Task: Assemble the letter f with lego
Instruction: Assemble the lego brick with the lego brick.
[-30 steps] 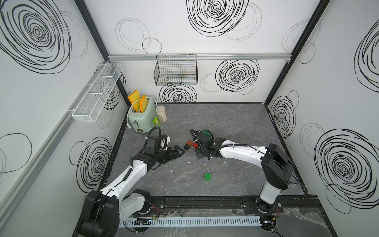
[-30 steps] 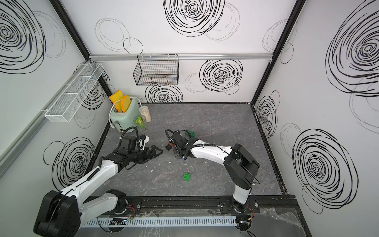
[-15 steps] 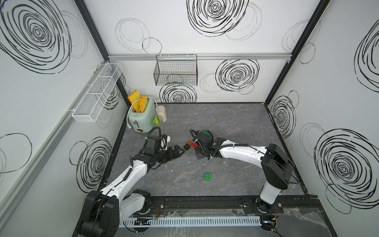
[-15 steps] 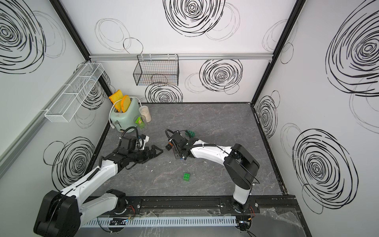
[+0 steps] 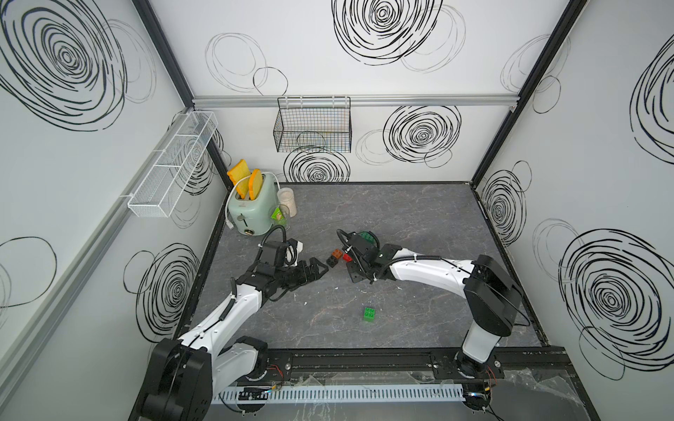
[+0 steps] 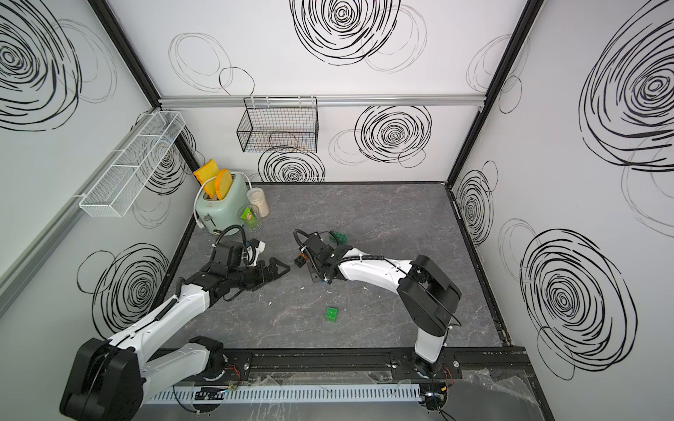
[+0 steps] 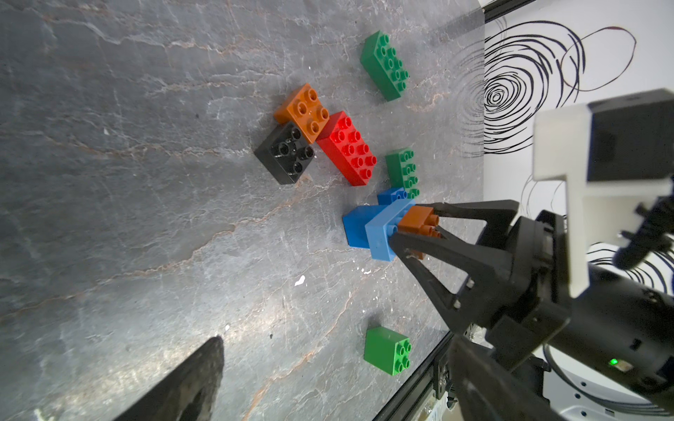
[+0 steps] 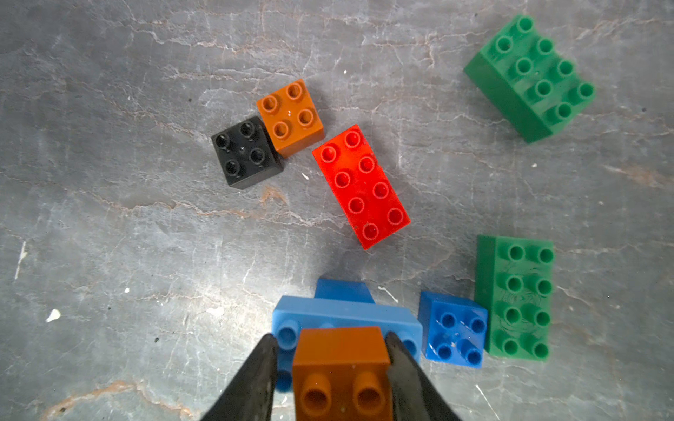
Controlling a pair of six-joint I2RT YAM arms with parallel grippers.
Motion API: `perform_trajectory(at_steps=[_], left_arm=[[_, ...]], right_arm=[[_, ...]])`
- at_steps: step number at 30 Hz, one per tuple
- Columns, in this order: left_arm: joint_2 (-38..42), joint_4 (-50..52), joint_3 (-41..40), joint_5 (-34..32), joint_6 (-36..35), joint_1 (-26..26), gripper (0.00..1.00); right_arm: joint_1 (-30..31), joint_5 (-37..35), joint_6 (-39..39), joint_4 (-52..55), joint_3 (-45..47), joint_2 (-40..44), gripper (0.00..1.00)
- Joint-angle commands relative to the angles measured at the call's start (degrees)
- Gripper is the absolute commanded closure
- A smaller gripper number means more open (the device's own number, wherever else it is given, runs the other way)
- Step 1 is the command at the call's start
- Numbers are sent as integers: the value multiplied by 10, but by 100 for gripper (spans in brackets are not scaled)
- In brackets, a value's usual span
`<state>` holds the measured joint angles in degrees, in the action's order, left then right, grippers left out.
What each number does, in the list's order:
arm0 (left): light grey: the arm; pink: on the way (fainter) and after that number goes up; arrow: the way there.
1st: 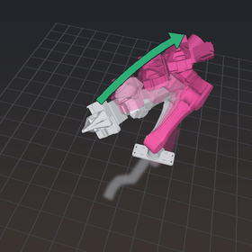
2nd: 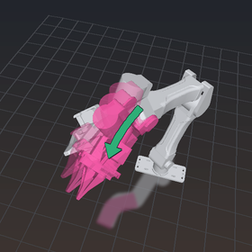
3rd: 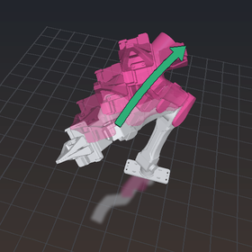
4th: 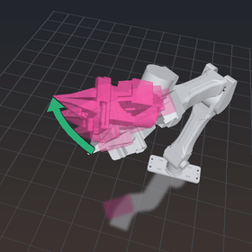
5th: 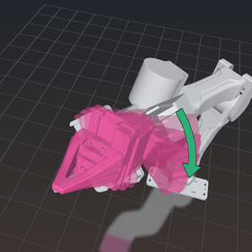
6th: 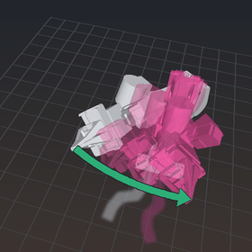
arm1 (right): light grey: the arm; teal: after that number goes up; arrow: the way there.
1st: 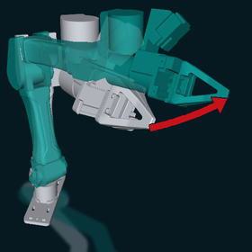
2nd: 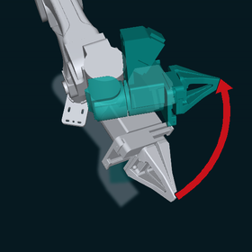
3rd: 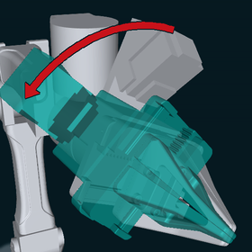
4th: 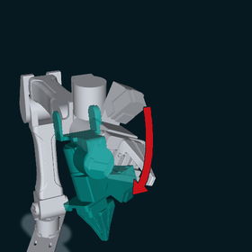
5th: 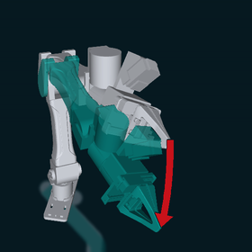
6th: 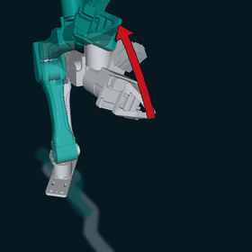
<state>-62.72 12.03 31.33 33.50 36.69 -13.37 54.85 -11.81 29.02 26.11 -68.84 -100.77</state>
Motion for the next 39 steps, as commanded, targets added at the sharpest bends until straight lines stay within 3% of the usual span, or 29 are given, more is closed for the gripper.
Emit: perform_trajectory(at_steps=[1,39], left_arm=[[-1,-18,-5,1,4,6,2],[0,-19,-4,2,2,5,2]], right_arm=[[2,-12,-2,23,-17,-10,50],[2,-21,-10,33,-20,19,43]])
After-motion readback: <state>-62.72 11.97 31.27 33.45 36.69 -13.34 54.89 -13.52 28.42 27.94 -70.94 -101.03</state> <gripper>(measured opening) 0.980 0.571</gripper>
